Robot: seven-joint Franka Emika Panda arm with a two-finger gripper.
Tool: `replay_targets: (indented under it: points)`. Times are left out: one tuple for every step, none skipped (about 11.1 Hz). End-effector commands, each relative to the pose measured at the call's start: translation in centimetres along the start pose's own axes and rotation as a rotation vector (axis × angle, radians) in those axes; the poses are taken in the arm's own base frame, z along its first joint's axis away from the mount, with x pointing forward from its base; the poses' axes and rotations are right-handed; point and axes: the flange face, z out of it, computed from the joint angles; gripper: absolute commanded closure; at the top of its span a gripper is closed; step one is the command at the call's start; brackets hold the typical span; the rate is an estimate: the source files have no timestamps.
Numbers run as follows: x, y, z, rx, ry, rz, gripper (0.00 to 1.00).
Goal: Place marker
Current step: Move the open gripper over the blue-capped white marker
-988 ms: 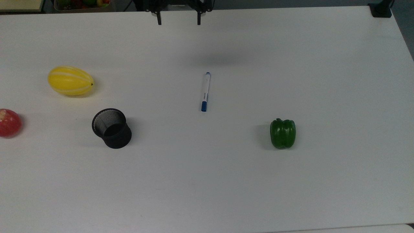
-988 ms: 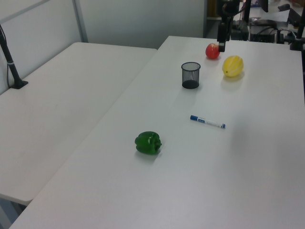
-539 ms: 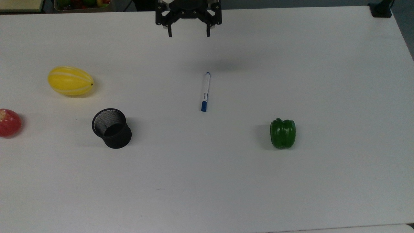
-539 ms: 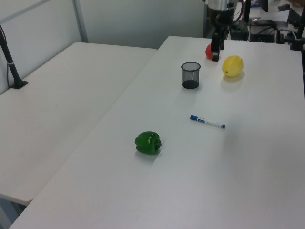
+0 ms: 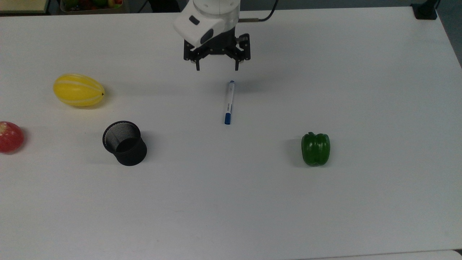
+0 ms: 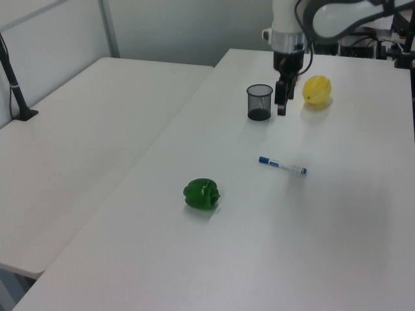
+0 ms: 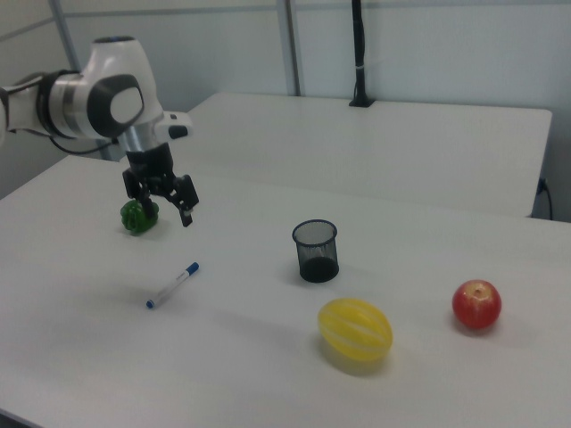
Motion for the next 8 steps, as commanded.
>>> replay_targets:
  points:
    - [1.4,-0.7,5.2,-0.014,-0.014,0.034,0.00]
    - [1.7,-0.7,6.2,-0.022,-0.017,0.034,0.00]
    - [2.1,-0.8,7.9,-0.034,-0.023,0.039,0.00]
    - [2.3,-1.2,8.6,-0.047,-0.017,0.039,0.00]
    - [2.5,-1.5,10.1,-0.064,-0.025,0.039,0.00]
    - [2.7,-1.6,11.3,-0.078,-0.026,0.042,0.00]
    - [2.9,-1.7,12.0,-0.077,-0.021,0.052,0.00]
    - [2.9,-2.1,12.9,-0.078,-0.027,0.046,0.00]
